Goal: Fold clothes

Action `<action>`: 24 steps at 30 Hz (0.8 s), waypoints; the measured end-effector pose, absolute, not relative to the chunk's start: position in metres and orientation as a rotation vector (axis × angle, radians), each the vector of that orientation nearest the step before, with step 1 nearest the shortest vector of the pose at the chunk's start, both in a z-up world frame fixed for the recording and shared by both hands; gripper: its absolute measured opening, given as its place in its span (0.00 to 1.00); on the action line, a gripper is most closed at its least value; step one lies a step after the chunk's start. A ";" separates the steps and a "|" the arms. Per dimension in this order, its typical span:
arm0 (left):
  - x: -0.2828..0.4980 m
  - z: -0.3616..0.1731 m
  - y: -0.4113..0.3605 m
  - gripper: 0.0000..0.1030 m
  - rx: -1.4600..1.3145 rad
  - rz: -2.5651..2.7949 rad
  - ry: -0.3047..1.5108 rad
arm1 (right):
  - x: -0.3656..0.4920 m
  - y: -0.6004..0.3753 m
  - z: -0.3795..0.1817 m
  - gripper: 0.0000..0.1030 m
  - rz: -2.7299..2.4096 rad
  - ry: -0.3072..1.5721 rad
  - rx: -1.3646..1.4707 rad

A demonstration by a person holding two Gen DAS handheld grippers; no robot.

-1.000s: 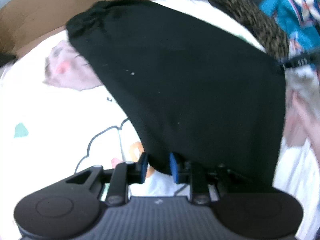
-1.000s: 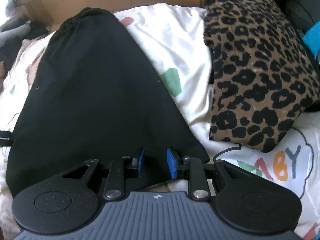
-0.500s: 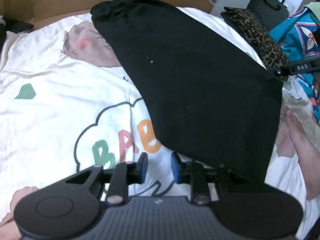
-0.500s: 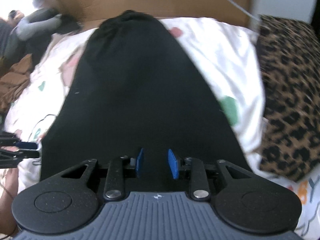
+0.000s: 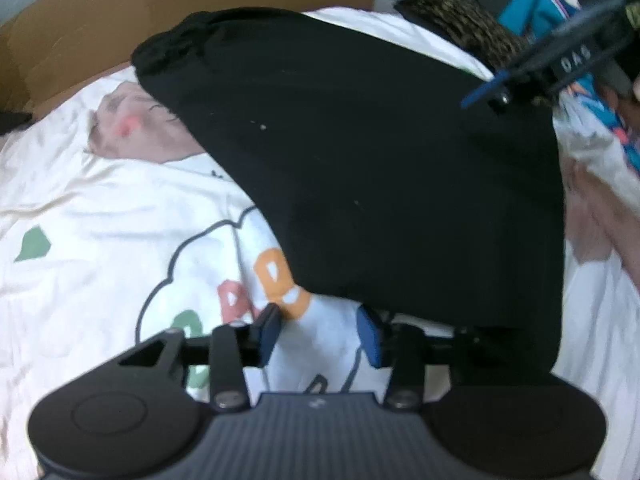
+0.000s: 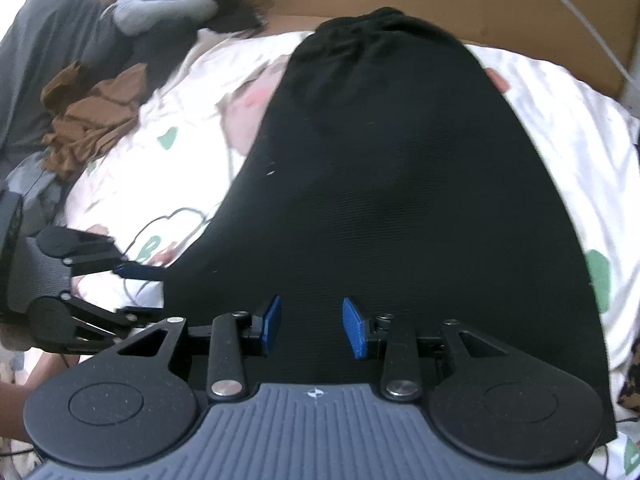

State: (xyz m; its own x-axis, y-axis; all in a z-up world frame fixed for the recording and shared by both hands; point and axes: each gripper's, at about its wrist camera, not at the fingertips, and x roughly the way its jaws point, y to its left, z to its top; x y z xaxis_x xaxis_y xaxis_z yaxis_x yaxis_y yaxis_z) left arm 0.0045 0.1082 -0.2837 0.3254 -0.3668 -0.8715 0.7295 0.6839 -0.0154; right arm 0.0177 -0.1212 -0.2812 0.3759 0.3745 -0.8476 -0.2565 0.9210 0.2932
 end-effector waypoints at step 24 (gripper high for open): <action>0.052 -0.263 0.116 0.44 -0.021 -0.732 1.033 | 0.012 -0.044 -0.280 0.53 0.668 1.140 0.058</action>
